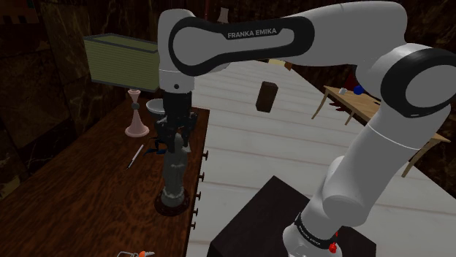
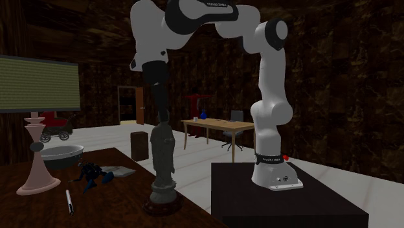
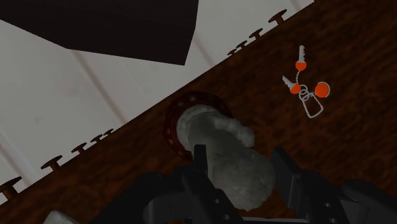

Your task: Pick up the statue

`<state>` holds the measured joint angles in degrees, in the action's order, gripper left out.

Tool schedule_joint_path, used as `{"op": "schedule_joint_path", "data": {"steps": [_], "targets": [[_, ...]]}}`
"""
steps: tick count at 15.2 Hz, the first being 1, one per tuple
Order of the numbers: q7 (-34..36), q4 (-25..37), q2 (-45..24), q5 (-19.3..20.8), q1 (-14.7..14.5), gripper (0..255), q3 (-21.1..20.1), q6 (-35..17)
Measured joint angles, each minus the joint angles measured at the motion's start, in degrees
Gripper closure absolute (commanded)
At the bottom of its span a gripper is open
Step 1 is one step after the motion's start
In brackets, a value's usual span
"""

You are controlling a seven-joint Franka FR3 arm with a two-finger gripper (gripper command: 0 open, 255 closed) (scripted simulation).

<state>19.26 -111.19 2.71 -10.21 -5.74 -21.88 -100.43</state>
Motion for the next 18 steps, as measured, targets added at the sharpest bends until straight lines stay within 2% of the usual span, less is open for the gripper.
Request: {"op": "schedule_joint_path", "data": {"steps": [4, 18], "targets": [[-0.03, 0.77, 0.04, 0.01, 0.07, 255, 0.08, 0.94], [1.37, 10.78, 0.18, 0.16, 0.23, 255, 0.30, 11.00]]}}
